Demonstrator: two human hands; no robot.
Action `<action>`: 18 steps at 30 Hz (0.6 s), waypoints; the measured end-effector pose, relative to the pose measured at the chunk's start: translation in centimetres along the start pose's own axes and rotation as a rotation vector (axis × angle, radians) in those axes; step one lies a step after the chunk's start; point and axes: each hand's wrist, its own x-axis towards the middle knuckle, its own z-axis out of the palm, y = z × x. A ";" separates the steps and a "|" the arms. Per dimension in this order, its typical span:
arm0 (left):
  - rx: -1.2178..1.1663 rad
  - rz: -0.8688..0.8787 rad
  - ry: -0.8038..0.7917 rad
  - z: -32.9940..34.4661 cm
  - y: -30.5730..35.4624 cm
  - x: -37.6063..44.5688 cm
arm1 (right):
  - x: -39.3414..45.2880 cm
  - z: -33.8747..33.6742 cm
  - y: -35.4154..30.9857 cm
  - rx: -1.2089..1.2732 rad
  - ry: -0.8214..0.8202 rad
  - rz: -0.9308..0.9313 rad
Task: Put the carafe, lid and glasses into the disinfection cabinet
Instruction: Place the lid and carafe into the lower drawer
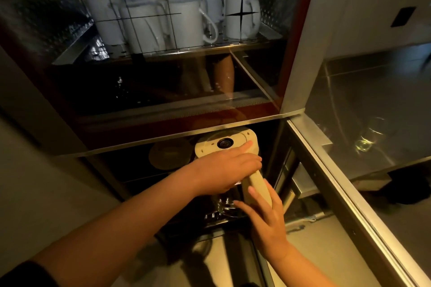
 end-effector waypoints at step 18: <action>0.048 -0.025 0.028 0.7 -2.3 1.8 | -0.2 2.8 2.6 0.073 -0.192 0.125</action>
